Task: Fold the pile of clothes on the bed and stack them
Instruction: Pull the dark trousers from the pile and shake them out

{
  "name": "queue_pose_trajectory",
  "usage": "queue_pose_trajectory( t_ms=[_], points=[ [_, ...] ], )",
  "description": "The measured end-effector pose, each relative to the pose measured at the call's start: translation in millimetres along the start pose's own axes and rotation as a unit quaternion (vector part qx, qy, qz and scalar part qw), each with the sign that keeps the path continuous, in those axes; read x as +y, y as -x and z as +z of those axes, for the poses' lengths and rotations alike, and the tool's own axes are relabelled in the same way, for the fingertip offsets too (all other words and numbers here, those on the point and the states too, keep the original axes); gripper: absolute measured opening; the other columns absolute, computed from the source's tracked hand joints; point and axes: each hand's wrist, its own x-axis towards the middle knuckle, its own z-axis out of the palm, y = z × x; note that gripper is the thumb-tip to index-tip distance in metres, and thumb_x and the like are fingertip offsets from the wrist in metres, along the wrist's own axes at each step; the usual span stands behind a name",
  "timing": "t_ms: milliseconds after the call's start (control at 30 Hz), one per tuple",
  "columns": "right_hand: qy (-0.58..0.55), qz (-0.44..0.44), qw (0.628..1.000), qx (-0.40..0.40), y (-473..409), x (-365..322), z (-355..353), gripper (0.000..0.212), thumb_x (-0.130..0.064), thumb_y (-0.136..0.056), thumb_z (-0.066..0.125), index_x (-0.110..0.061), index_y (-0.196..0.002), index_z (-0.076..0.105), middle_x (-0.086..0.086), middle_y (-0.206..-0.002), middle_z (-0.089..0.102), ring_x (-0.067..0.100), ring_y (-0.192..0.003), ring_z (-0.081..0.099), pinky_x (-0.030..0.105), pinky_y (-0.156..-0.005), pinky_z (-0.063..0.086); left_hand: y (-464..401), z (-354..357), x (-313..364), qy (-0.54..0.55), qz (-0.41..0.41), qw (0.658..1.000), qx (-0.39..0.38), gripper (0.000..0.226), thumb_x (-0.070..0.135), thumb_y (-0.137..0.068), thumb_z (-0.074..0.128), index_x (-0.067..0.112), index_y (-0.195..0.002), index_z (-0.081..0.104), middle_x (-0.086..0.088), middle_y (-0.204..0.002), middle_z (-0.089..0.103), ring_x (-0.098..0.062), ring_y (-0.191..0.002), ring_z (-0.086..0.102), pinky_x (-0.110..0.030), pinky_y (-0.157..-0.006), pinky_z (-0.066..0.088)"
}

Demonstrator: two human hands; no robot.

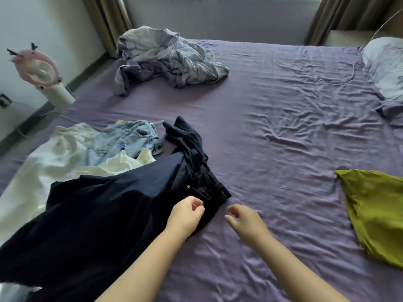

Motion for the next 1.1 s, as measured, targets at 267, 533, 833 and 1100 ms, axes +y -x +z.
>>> queue_pose_trajectory(
  t_ms=[267, 533, 833, 1100],
  points=[
    [0.048, 0.016, 0.997, 0.056, -72.0, -39.8, 44.7, 0.05, -0.038, -0.094, 0.055, -0.013, -0.137, 0.047, 0.007, -0.141, 0.046, 0.025, -0.132, 0.038, 0.032, -0.108, 0.031, -36.3, -60.9, -27.5, -0.096, 0.107, 0.989, 0.037, 0.035, 0.017, -0.093, 0.054, 0.016, -0.128, 0.056, 0.0, -0.132, 0.052, -0.015, -0.124, 0.048, -0.026, -0.104, 0.035],
    [0.005, 0.144, 0.988, 0.063, -113.4, -13.5, 57.3, 0.067, -0.036, -0.093, 0.058, -0.011, -0.148, 0.027, 0.014, -0.144, 0.041, 0.033, -0.131, 0.038, 0.038, -0.106, 0.033, -63.5, -43.8, -46.4, -0.051, 0.139, 0.989, 0.002, 0.04, 0.01, -0.093, 0.054, 0.009, -0.133, 0.052, -0.005, -0.134, 0.053, -0.014, -0.126, 0.046, -0.007, -0.098, 0.023],
    [-0.331, 0.022, 0.939, 0.092, -50.0, -70.8, -43.7, 0.013, 0.002, -0.085, 0.063, -0.01, -0.082, 0.069, 0.01, -0.079, 0.07, 0.021, -0.073, 0.068, 0.035, -0.07, 0.059, -33.7, -9.8, 10.3, -0.049, 0.141, 0.989, -0.025, 0.07, 0.041, -0.085, 0.065, 0.018, -0.144, 0.036, -0.001, -0.14, 0.046, -0.017, -0.131, 0.041, -0.031, -0.108, 0.034],
    [-0.294, -0.136, 0.94, 0.104, 31.2, -116.1, -175.0, 0.015, -0.013, -0.086, 0.069, -0.026, -0.08, 0.071, -0.002, -0.085, 0.071, 0.002, -0.075, 0.064, 0.021, -0.076, 0.051, 32.7, -67.6, 113.1, 0.138, 0.187, 0.972, 0.042, 0.013, 0.027, -0.09, 0.064, 0.015, -0.089, 0.068, 0.001, -0.08, 0.07, -0.014, -0.077, 0.062, -0.032, -0.074, 0.047]
  ],
)
